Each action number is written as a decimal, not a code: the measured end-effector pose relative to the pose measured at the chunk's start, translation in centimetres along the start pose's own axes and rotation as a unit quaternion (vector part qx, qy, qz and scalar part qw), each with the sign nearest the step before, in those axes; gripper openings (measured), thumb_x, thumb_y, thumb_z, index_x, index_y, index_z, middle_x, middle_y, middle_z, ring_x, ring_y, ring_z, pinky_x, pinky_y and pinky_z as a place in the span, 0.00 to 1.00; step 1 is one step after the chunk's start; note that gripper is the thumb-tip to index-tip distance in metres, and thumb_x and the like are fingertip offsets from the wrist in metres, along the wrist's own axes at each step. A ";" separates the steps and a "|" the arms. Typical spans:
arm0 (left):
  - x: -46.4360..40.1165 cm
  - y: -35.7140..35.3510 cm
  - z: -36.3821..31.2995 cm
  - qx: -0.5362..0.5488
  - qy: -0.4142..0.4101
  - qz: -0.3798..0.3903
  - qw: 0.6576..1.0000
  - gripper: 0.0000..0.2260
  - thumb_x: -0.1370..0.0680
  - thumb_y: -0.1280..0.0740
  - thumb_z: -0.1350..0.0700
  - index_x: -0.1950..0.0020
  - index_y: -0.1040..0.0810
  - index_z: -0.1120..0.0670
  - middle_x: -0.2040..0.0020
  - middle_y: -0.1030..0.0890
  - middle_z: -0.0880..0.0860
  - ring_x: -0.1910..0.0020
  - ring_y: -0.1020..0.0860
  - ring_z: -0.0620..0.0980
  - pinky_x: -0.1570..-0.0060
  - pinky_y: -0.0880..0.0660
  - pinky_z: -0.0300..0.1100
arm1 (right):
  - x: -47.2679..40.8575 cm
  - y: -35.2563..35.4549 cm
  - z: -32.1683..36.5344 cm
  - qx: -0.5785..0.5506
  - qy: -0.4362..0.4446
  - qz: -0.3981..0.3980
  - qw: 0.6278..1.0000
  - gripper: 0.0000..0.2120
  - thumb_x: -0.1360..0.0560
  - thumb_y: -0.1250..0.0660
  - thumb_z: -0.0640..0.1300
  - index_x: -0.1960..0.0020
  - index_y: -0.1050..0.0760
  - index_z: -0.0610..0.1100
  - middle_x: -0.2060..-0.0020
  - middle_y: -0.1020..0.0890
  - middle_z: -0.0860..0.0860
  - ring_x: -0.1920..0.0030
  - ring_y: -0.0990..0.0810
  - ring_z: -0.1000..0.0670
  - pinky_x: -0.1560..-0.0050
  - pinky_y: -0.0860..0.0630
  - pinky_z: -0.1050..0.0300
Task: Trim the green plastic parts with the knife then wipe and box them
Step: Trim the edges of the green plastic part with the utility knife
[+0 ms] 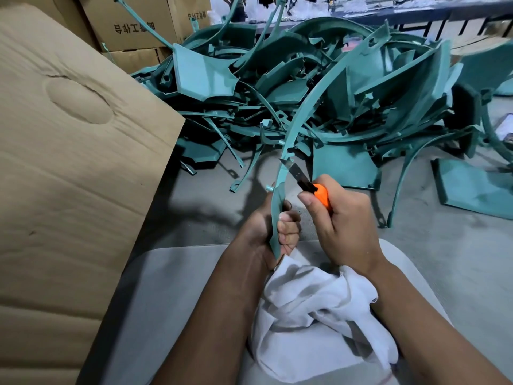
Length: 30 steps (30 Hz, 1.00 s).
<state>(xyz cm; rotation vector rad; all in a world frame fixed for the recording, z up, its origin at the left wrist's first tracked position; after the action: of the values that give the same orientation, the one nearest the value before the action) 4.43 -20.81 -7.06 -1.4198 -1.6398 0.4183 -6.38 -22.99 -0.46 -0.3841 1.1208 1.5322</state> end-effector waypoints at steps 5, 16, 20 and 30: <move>-0.1 0.3 -0.2 0.022 -0.013 -0.001 1.000 0.29 0.13 0.49 0.52 0.73 0.28 0.57 0.79 0.34 0.47 0.86 0.35 0.39 0.87 0.41 0.29 | 0.1 -0.6 0.3 0.002 0.017 0.051 0.999 0.17 0.17 0.39 0.58 0.56 0.29 0.46 0.73 0.37 0.62 0.71 0.31 0.62 0.67 0.37 0.69; 0.0 0.5 -0.4 0.061 -0.007 -0.025 0.998 0.25 0.12 0.51 0.54 0.68 0.33 0.56 0.79 0.35 0.48 0.86 0.35 0.40 0.88 0.40 0.31 | 0.0 0.5 0.9 0.039 0.028 -0.008 0.999 0.20 0.16 0.39 0.56 0.56 0.27 0.41 0.69 0.37 0.59 0.67 0.37 0.56 0.67 0.42 0.59; -0.1 0.4 -0.1 0.039 -0.004 -0.029 0.999 0.32 0.12 0.50 0.50 0.76 0.30 0.57 0.81 0.35 0.48 0.87 0.35 0.39 0.88 0.40 0.31 | 0.2 -0.4 0.9 0.053 0.014 0.022 0.998 0.20 0.17 0.40 0.59 0.56 0.27 0.42 0.71 0.39 0.61 0.66 0.37 0.55 0.65 0.44 0.59; 0.5 0.6 -0.5 0.019 -0.018 -0.081 0.996 0.19 0.14 0.47 0.58 0.65 0.33 0.54 0.80 0.33 0.47 0.85 0.35 0.39 0.86 0.39 0.30 | 0.3 -0.8 1.7 0.024 0.046 0.063 0.997 0.20 0.17 0.39 0.61 0.55 0.26 0.44 0.69 0.34 0.58 0.69 0.36 0.55 0.67 0.37 0.57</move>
<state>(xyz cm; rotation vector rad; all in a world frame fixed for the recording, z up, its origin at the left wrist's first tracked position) 5.20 -20.28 -7.04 -1.2474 -1.7520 0.3822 -5.21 -21.54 -0.20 -0.3612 1.2718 1.6082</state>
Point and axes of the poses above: each hand's wrist, its own x-axis away from the middle knuckle, its own y-axis out of the back of the hand, z = x × y, the point moved 7 cm from there along -x, towards the middle knuckle
